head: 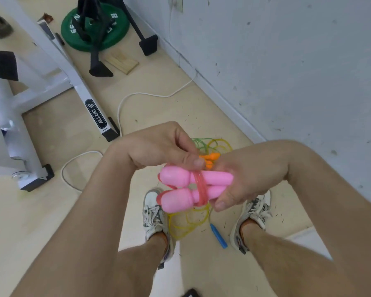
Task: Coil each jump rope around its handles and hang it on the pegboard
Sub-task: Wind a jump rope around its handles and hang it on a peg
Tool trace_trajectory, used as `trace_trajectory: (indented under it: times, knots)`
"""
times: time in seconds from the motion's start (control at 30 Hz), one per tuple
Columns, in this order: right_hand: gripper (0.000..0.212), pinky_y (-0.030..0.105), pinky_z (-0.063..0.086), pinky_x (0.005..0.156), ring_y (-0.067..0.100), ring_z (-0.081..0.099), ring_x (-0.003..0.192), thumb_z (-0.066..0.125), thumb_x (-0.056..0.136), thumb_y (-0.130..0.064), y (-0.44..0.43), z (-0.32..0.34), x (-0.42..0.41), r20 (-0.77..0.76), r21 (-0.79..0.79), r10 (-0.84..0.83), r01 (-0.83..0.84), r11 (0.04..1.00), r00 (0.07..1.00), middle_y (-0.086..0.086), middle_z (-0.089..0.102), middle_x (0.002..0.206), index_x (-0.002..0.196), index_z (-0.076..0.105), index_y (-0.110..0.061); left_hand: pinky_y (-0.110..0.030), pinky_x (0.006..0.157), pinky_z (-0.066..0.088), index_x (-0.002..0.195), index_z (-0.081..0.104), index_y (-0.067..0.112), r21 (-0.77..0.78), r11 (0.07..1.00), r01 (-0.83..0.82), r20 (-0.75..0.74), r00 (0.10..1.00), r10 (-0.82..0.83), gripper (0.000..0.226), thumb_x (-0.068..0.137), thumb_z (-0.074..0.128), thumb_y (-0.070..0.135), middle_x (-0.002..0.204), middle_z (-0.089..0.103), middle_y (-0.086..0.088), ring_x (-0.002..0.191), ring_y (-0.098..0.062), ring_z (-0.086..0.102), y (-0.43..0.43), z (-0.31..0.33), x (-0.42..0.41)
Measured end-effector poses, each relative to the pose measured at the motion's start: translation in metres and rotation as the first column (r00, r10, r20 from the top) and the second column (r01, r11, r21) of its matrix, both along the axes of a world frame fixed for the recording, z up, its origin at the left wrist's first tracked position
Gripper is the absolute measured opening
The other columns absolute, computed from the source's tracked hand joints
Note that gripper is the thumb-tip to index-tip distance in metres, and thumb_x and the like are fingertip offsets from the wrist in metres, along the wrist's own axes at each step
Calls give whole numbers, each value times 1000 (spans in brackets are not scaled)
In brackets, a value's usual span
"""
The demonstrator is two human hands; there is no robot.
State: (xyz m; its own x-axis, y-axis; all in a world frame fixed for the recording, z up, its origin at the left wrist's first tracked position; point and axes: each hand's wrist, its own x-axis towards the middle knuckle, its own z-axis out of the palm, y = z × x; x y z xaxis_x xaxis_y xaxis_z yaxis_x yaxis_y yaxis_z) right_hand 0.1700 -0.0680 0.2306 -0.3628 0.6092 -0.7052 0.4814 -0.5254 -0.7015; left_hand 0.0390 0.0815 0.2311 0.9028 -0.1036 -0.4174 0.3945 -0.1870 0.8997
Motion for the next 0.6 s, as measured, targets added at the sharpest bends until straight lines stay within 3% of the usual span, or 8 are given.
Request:
trace_trajectory:
  times: [0.1,0.17,0.23,0.3,0.37,0.47,0.53,0.6]
  knots:
    - [16,18,27,41,12,33,42,73,82,-23,-2,4,6,-276,25,-83,94,995,958,2,41,54,82,66,-9,-30,50,24,61,59,-10,-136,968,-211,3,977,214,68,66,77,55,57,51,-13,49,-20,38,5,-17,-2]
    - [17,15,25,40,10,30,40,71,81,-25,-3,1,9,-425,60,-152,195,979,892,1,39,54,84,65,-9,-19,45,37,62,58,-3,-233,846,-479,-109,878,467,51,87,63,41,53,56,-15,40,-19,48,6,-43,-1]
    - [21,13,25,40,7,30,38,76,76,-30,-4,-3,11,-533,66,-253,337,939,808,-4,38,52,82,63,-15,-21,42,47,76,58,5,-301,696,-652,-164,754,636,36,102,42,24,57,61,-12,42,-16,57,-2,-53,5]
    - [26,10,25,38,4,29,37,79,75,-36,-5,-7,11,-585,22,-377,479,878,718,-6,37,52,76,60,-18,-18,41,46,77,58,10,-330,649,-685,-68,703,708,28,99,41,13,54,62,-1,43,-10,59,-16,-39,15]
    - [25,9,24,37,2,27,36,75,78,-32,-3,-9,8,-600,-10,-476,589,808,643,-5,35,51,71,56,-17,-18,44,46,59,65,18,-440,648,-621,36,709,704,28,85,56,14,51,61,4,44,-9,57,-34,-18,28]
    - [14,8,21,35,1,25,36,74,83,-22,0,-8,4,-600,-42,-549,662,748,582,-4,33,53,74,63,-19,-14,40,35,50,61,20,-366,660,-657,117,670,733,46,92,46,13,43,52,8,37,-5,44,-28,-18,32]
    - [19,8,21,34,1,25,36,76,79,-21,2,-8,4,-596,-72,-587,692,719,548,-3,32,53,85,61,-13,-14,38,27,56,58,18,-336,625,-705,78,640,764,45,94,40,5,44,47,3,38,-8,37,-26,-21,32]
    - [20,7,20,33,0,26,35,72,83,-19,2,-8,5,-622,-118,-624,731,672,473,-3,32,53,80,54,-10,-19,40,24,67,60,13,-328,649,-687,114,653,749,30,92,47,2,52,48,-2,44,-10,38,-27,-21,32]
